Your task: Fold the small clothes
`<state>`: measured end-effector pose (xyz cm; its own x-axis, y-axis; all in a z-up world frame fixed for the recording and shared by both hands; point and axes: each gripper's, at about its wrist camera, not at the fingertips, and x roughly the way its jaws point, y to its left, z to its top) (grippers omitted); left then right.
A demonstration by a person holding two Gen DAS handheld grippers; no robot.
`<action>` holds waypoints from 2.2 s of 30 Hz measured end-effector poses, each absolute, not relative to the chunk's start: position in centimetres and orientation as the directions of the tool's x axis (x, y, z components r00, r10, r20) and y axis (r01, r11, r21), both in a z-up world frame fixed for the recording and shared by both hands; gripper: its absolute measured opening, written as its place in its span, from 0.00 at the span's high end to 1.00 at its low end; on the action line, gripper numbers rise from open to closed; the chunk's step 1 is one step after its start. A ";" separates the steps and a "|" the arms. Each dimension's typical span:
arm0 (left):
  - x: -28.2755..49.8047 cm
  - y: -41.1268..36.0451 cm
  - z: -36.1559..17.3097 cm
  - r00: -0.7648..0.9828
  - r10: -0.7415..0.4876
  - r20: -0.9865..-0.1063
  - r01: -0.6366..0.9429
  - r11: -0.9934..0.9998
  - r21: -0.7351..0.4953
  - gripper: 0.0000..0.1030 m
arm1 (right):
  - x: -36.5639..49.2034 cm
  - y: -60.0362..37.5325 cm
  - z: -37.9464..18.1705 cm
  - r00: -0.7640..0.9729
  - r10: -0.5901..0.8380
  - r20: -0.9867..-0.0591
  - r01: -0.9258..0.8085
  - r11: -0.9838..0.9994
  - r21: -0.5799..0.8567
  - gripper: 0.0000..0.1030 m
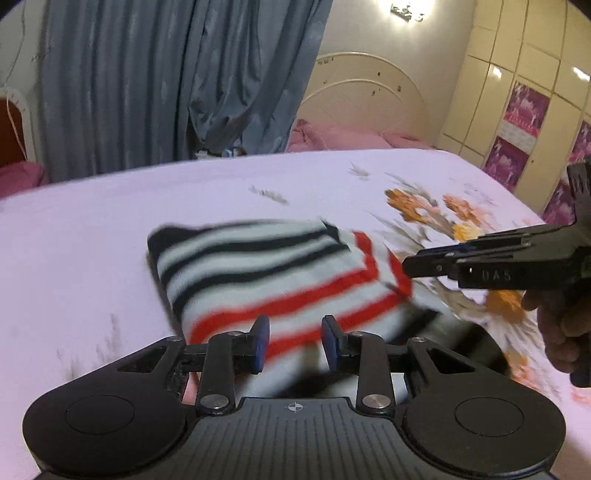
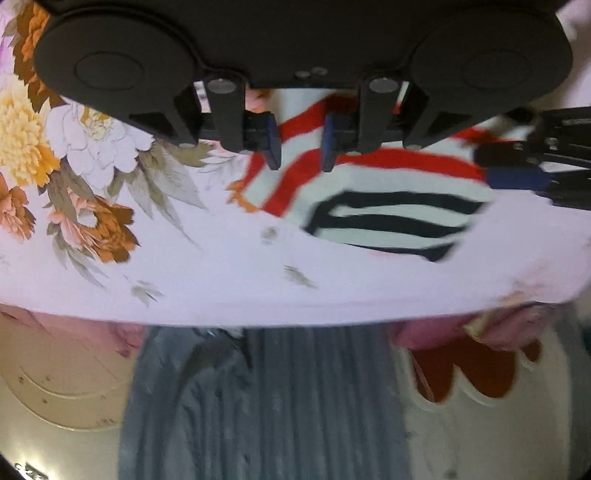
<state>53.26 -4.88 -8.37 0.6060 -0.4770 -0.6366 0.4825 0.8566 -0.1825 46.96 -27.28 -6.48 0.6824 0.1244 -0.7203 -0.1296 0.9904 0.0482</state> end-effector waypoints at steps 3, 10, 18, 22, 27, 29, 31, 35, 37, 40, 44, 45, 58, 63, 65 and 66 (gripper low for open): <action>51.3 -5.0 -9.6 0.613 -0.459 -0.643 0.463 0.868 -0.178 0.70 | 45.8 -25.8 -7.8 0.614 0.103 -0.783 -0.168 0.986 -0.002 0.85; 50.0 -6.4 -9.1 0.641 -0.385 -0.664 0.459 0.886 -0.071 0.70 | 44.9 -24.9 -8.3 0.617 0.060 -0.785 -0.170 0.984 -0.059 0.83; 44.7 -5.6 -11.2 0.579 -0.363 -0.730 0.461 0.884 -0.074 0.70 | 38.4 -25.3 -8.6 0.561 0.085 -0.824 -0.195 0.980 -0.032 0.83; 43.8 -5.5 -11.3 0.599 -0.346 -0.722 0.445 0.894 -0.060 0.70 | 37.5 -25.4 -9.3 0.560 0.087 -0.824 -0.207 0.978 -0.037 0.83; 43.4 -5.7 -10.7 0.609 -0.329 -0.721 0.441 0.897 -0.037 0.70 | 36.8 -26.2 -7.6 0.589 0.115 -0.800 -0.183 0.983 0.006 0.83; 43.2 -5.8 -11.0 0.610 -0.321 -0.724 0.438 0.898 -0.029 0.70 | 36.7 -26.5 -7.9 0.570 0.135 -0.810 -0.180 0.983 0.037 0.82; 43.2 -5.9 -11.2 0.612 -0.314 -0.726 0.428 0.903 -0.030 0.70 | 37.0 -26.6 -9.4 0.534 0.118 -0.837 -0.182 0.983 0.022 0.82; 43.1 -6.4 -11.3 0.619 -0.293 -0.729 0.415 0.910 -0.014 0.70 | 36.8 -27.1 -9.9 0.546 0.136 -0.827 -0.181 0.983 0.042 0.79; 43.1 -6.5 -11.4 0.622 -0.285 -0.729 0.408 0.913 -0.009 0.70 | 36.7 -27.1 -10.0 0.553 0.140 -0.821 -0.191 0.981 0.038 0.78; 43.0 -6.8 -11.3 0.629 -0.268 -0.730 0.392 0.920 -0.001 0.70 | 36.6 -27.5 -10.2 0.555 0.154 -0.817 -0.184 0.981 0.060 0.78; 42.8 -7.2 -11.3 0.639 -0.246 -0.729 0.375 0.927 0.017 0.70 | 36.6 -27.6 -10.1 0.558 0.161 -0.814 -0.190 0.980 0.063 0.78; 42.8 -7.3 -11.3 0.640 -0.242 -0.729 0.374 0.927 0.021 0.70 | 36.5 -27.6 -10.1 0.557 0.163 -0.814 -0.191 0.979 0.065 0.77; 46.0 -6.2 -6.6 0.706 -0.312 -0.635 0.317 0.942 -0.111 0.31 | 40.3 -33.6 -7.4 0.640 0.322 -0.698 -0.050 0.923 0.381 0.75; 50.3 -6.2 -10.4 0.618 -0.198 -0.761 0.227 0.971 -0.069 0.34 | 43.7 -32.4 -9.7 0.587 0.341 -0.735 -0.037 0.917 0.397 0.87; 50.7 -4.7 -11.3 0.602 -0.257 -0.756 0.179 0.966 -0.186 0.34 | 44.3 -31.9 -10.6 0.562 0.329 -0.759 -0.057 0.931 0.361 0.85; 50.5 -4.2 -11.1 0.604 -0.268 -0.750 0.169 0.963 -0.208 0.34 | 44.3 -31.9 -10.1 0.561 0.331 -0.759 -0.072 0.933 0.354 0.86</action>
<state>50.54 -4.25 -11.10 0.6043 -0.2685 -0.7502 0.1695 0.9633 -0.2082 44.27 -31.89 -10.10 0.5607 0.3308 -0.7590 -0.0716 0.9327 0.3536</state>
